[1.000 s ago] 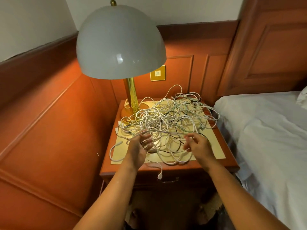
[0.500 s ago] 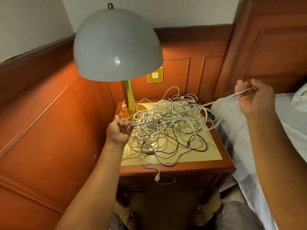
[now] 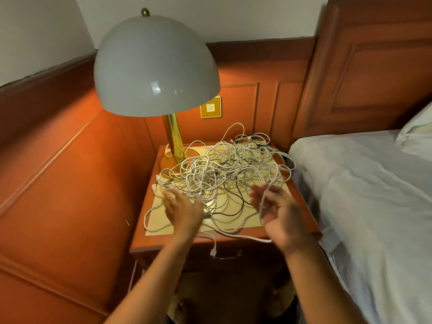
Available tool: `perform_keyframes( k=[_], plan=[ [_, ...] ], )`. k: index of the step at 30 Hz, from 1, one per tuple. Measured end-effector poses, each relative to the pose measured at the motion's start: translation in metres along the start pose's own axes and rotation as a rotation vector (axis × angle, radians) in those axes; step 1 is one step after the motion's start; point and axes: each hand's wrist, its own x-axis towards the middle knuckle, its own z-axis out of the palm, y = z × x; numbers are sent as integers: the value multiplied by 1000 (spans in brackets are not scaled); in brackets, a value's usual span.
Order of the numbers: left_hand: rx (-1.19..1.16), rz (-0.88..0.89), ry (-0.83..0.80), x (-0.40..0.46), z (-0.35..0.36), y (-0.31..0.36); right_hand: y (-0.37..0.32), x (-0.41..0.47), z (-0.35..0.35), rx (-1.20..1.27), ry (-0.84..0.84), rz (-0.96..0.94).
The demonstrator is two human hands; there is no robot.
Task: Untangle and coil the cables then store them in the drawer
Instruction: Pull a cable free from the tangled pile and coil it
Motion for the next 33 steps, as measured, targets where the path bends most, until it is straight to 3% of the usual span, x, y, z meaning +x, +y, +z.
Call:
perform_keyframes(
  k=[1,3,5,7,12,13,15,17,18,20,22,25,27,30,33],
  plan=[
    [15,168,-19,-21,10,2,13,-5,4,27,-2,19],
    [-110,444,-257,-60,26,4,29,-7,9,28,11,36],
    [-254,505,-530,-81,30,7,32,-6,13,-45,29,16],
    [-347,467,-653,-87,28,5,25,-4,14,-110,36,-14],
    [-226,493,-613,-76,12,-6,-18,10,5,46,-15,-26],
    [-199,509,-525,-71,10,-9,-24,14,5,52,0,-21],
    [-200,443,-169,-52,7,-18,-26,24,4,-90,32,0],
    [-170,210,169,-24,-3,-30,-21,37,5,-429,48,11],
    [-151,78,229,-6,-12,-34,-17,47,6,-624,47,2],
    [-110,-127,181,27,-27,-43,-11,74,8,-951,24,-33],
    [9,-187,84,53,-35,-49,-9,104,10,-1224,17,-98],
    [335,14,9,76,-31,-53,-10,138,14,-1598,124,-207],
    [405,94,-51,91,-23,-53,-6,146,21,-1824,239,-330],
    [491,109,-114,108,-8,-55,22,147,39,-1760,163,-439],
    [480,168,-17,109,-2,-60,67,151,60,-1522,-16,-254]
  ],
)
